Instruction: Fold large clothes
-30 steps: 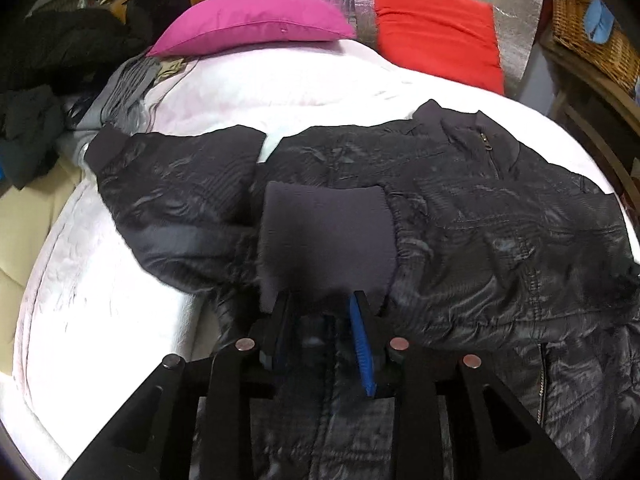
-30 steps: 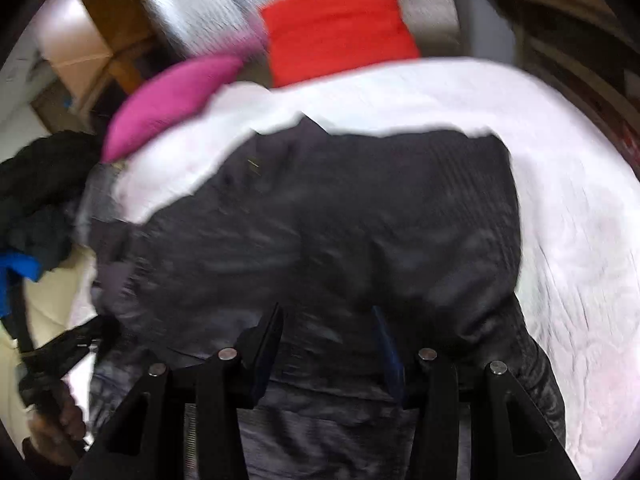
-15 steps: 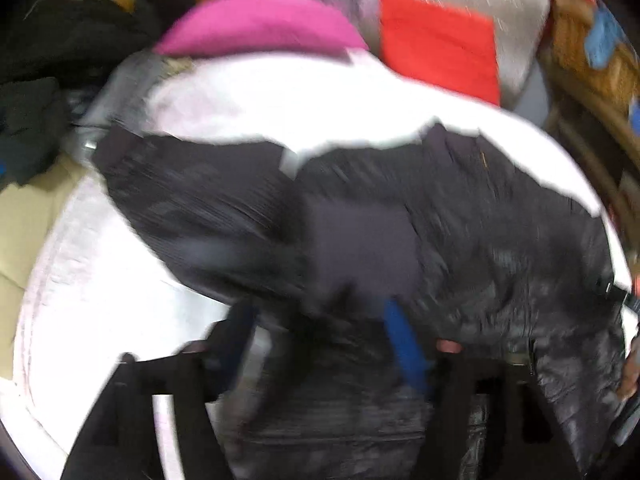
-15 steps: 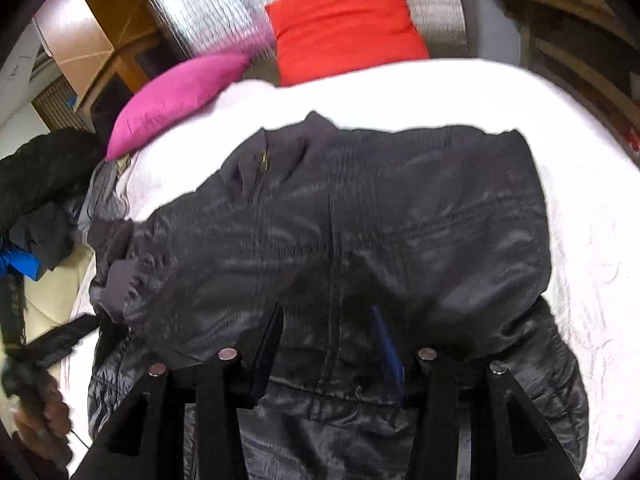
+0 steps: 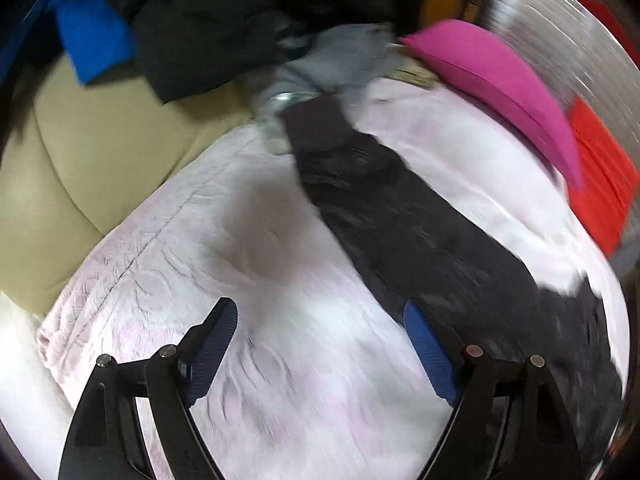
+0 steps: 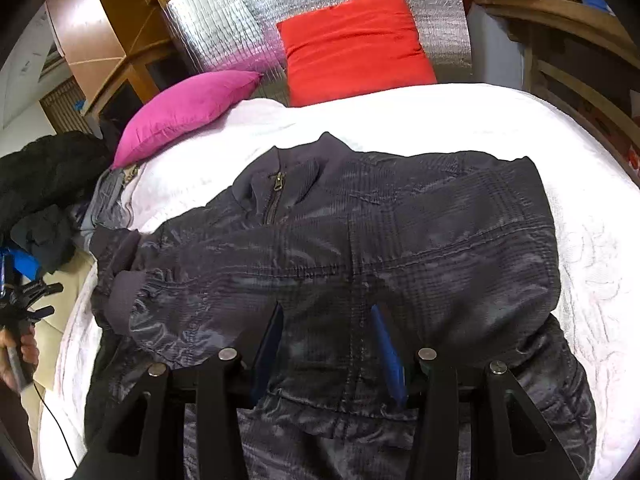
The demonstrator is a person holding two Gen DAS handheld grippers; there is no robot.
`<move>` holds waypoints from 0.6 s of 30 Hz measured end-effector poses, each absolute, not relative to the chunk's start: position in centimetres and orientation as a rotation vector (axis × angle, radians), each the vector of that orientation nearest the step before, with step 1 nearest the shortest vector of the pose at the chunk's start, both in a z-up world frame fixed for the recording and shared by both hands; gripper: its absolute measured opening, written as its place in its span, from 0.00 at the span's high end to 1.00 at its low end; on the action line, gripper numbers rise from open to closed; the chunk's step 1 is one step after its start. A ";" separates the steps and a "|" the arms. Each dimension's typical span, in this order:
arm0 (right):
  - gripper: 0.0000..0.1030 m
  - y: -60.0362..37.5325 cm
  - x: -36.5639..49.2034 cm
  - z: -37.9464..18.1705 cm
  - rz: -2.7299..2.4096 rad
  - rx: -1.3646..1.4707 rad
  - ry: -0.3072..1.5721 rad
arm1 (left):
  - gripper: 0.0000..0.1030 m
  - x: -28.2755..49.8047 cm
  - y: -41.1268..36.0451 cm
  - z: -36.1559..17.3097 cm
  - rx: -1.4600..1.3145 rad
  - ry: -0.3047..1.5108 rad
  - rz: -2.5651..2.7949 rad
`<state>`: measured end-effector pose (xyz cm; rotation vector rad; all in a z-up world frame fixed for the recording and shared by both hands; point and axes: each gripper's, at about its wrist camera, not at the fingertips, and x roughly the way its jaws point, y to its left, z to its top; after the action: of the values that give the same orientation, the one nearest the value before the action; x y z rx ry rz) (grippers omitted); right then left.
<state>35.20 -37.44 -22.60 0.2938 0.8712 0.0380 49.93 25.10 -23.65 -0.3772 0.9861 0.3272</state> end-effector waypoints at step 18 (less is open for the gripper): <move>0.52 -37.4 36.7 -24.6 -0.031 0.212 0.895 | 0.17 62.7 30.3 -31.5 -0.534 0.967 0.388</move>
<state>36.73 -37.42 -24.63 0.2119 0.8949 -0.0309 62.68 30.32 -31.51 -0.5338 0.9667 0.3882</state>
